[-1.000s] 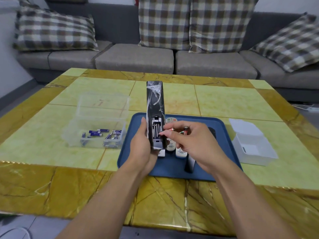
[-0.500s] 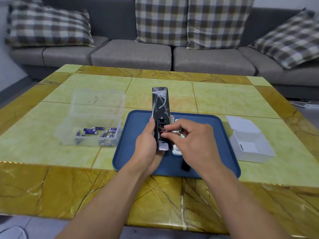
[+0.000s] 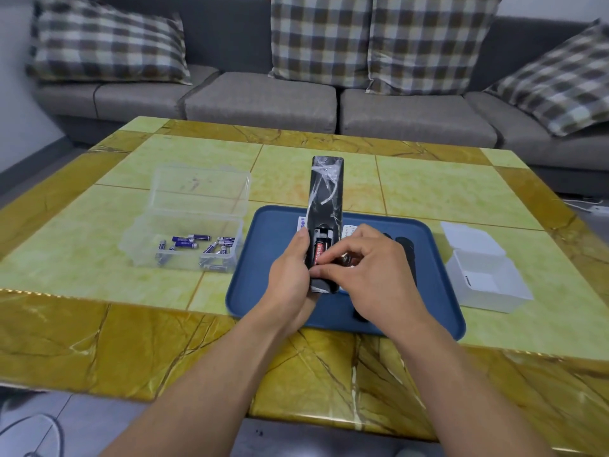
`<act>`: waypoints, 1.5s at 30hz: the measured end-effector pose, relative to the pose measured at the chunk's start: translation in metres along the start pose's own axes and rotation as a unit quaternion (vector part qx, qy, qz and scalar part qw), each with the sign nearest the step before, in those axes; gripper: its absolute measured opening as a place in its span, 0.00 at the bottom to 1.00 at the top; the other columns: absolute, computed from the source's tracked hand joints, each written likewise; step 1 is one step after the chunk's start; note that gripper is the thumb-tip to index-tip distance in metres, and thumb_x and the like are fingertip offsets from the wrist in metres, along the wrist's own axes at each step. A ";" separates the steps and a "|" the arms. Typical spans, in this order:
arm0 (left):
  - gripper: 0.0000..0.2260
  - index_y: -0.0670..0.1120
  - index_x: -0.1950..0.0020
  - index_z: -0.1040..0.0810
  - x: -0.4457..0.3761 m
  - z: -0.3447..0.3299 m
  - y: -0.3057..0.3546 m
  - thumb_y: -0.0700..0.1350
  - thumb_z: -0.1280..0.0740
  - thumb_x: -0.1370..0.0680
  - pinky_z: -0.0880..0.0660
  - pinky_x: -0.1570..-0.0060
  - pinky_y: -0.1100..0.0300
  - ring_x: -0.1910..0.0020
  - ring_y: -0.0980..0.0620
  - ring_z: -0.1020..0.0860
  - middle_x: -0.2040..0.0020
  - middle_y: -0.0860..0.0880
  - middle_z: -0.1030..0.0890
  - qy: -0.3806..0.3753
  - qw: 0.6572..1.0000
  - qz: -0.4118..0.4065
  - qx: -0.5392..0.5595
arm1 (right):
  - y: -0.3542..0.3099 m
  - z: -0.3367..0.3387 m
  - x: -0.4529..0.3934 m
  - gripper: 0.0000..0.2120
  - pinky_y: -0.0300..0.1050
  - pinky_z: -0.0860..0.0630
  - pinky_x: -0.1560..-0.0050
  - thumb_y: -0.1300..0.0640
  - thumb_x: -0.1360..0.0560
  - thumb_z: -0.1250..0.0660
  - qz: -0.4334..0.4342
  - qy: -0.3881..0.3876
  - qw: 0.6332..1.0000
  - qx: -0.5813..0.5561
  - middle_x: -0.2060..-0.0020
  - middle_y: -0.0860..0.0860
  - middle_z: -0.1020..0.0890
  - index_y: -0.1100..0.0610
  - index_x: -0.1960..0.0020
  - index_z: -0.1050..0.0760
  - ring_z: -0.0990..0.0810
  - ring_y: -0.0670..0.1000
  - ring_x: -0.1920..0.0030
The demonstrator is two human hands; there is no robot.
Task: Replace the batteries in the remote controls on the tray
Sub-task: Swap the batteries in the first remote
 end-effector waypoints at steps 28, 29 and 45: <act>0.13 0.37 0.37 0.24 -0.001 0.010 0.009 0.43 0.40 0.16 0.22 0.70 0.58 0.64 0.46 0.19 0.53 0.40 0.18 0.031 0.999 -0.013 0.004 | 0.010 0.008 -0.013 0.21 0.37 0.30 0.70 0.45 0.21 0.34 -0.318 -0.064 0.822 -0.468 0.65 0.51 0.24 0.64 0.48 0.17 0.30 0.46 0.68; 0.12 0.38 0.37 0.24 -0.003 0.012 0.009 0.40 0.40 0.18 0.22 0.69 0.57 0.64 0.46 0.19 0.55 0.41 0.17 0.027 0.999 -0.017 -0.005 | 0.009 0.008 -0.014 0.18 0.37 0.27 0.67 0.49 0.20 0.34 -0.308 -0.084 0.818 -0.479 0.62 0.51 0.23 0.63 0.45 0.17 0.28 0.46 0.66; 0.18 0.42 0.34 0.26 -0.003 0.019 0.015 0.29 0.42 0.20 0.20 0.57 0.57 0.50 0.47 0.15 0.43 0.40 0.16 -0.042 0.998 -0.033 -0.027 | 0.008 0.003 -0.015 0.11 0.38 0.26 0.68 0.54 0.27 0.24 -0.174 -0.004 0.961 -0.215 0.69 0.51 0.20 0.58 0.52 0.22 0.23 0.46 0.70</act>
Point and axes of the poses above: each hand's wrist, its own x-axis away from the middle knuckle, its own z-axis out of the back of the hand, y = z × x, the point moved 1 cm from there along -x, towards the middle knuckle
